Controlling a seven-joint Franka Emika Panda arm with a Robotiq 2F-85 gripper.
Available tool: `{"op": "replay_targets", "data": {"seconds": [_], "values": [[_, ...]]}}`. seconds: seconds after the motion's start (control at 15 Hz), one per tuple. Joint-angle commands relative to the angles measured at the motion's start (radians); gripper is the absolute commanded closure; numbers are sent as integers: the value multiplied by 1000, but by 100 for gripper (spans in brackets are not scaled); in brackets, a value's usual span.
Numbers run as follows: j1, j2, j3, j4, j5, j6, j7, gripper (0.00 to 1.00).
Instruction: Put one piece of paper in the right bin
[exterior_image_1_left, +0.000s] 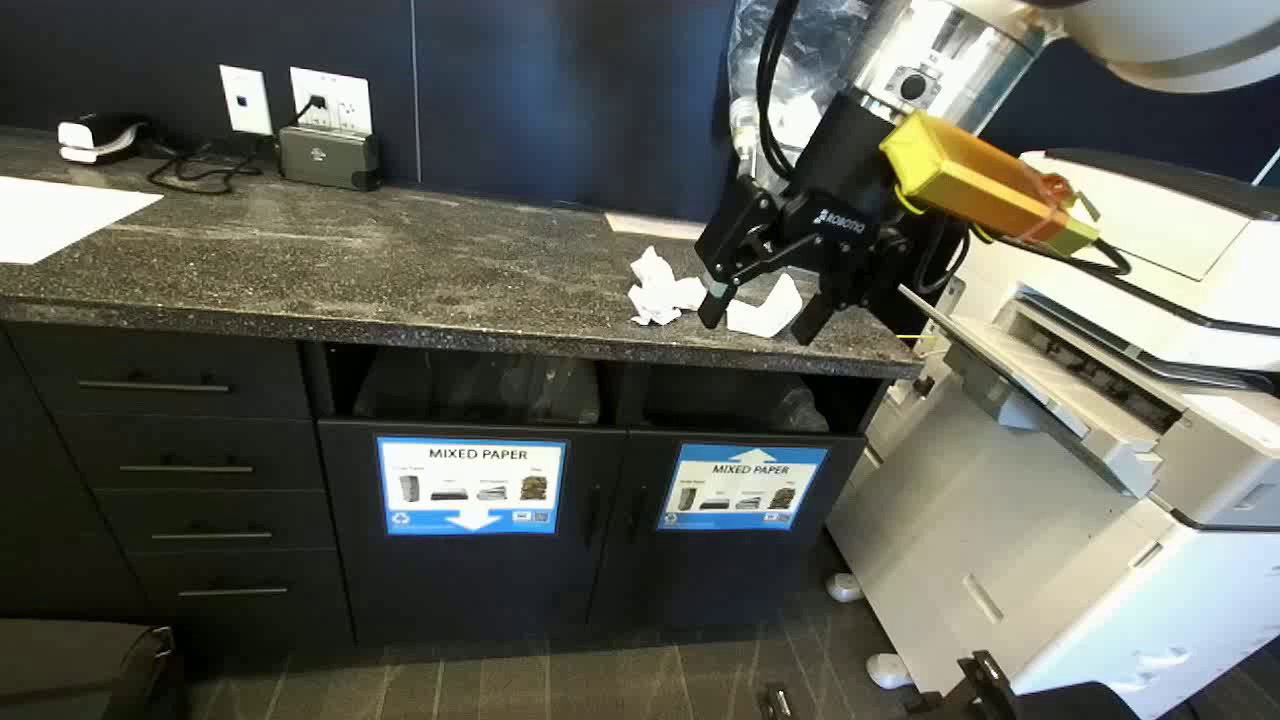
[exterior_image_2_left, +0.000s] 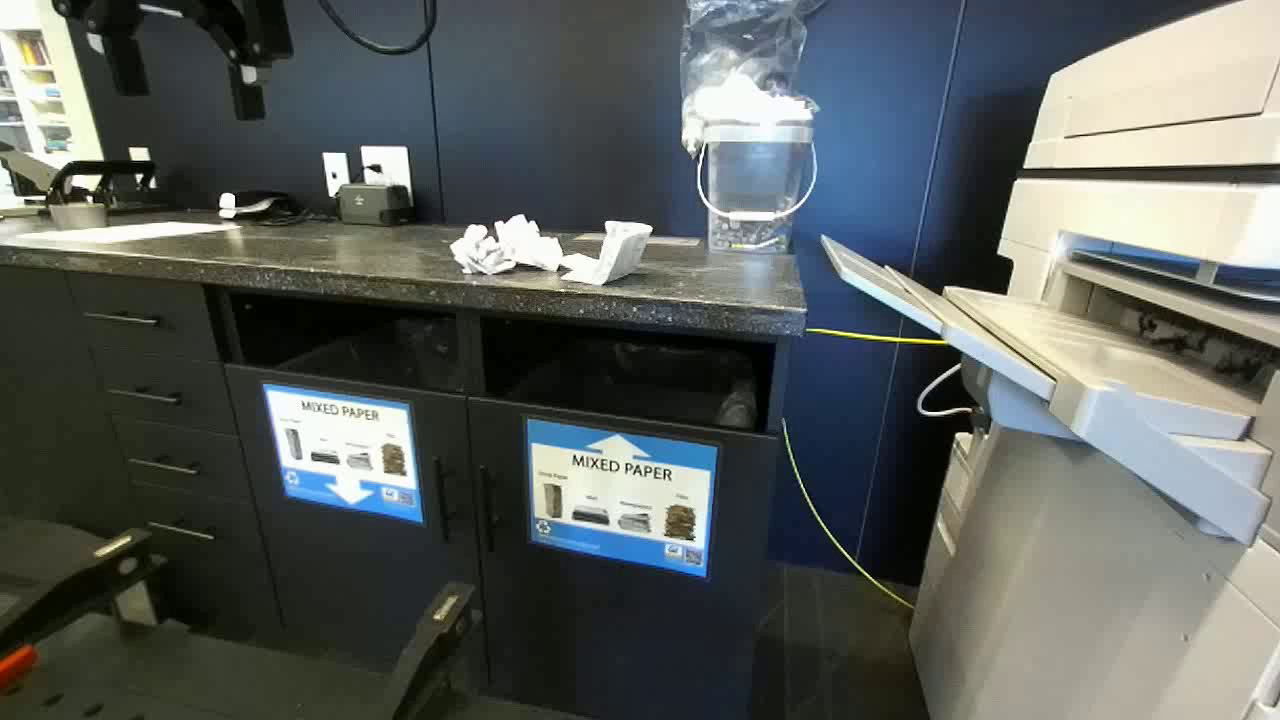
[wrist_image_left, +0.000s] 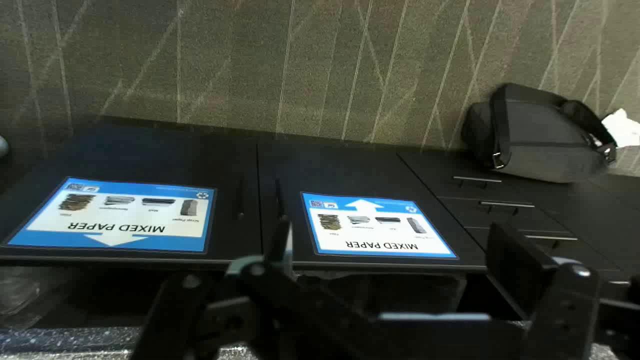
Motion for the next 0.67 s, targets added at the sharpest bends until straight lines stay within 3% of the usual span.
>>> {"op": "replay_targets", "data": {"seconds": [0.0,0.27,0.6], "values": [[3,0,-3,3,-3,-2,2,0],[1,3,-4,12,-4,-3,2,0],[-44,142,-11,153,-47,-7,17,0]]}}
